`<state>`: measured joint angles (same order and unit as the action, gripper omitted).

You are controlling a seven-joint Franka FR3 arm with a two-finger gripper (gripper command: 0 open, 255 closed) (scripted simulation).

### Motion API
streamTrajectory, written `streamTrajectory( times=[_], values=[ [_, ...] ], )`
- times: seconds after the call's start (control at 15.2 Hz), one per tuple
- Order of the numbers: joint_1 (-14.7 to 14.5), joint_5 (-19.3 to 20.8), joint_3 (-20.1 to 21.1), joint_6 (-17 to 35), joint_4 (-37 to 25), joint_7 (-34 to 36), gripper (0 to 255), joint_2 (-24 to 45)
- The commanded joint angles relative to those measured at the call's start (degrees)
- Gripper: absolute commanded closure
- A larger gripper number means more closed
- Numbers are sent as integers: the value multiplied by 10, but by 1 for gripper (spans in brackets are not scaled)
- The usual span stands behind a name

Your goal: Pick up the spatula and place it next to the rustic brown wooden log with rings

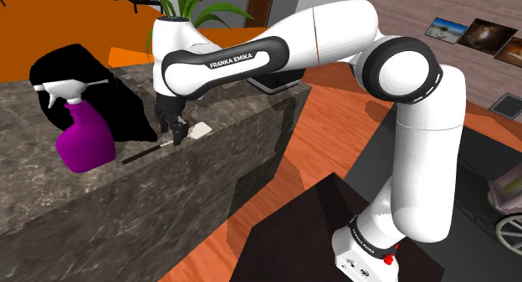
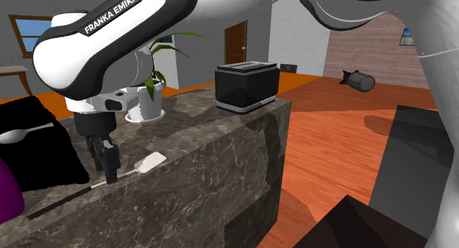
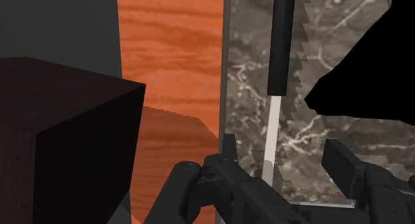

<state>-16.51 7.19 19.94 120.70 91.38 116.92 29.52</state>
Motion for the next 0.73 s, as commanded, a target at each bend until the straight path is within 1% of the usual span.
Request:
streamTrajectory(
  times=[0.0,0.2,0.46,0.66],
  values=[
    [0,0,0,0,0,0,0,0],
    [0,0,0,0,0,0,0,0],
    [5,-10,5,-59,-33,-7,0,-28],
    [5,-10,5,-59,-33,-7,0,-28]
  ],
)
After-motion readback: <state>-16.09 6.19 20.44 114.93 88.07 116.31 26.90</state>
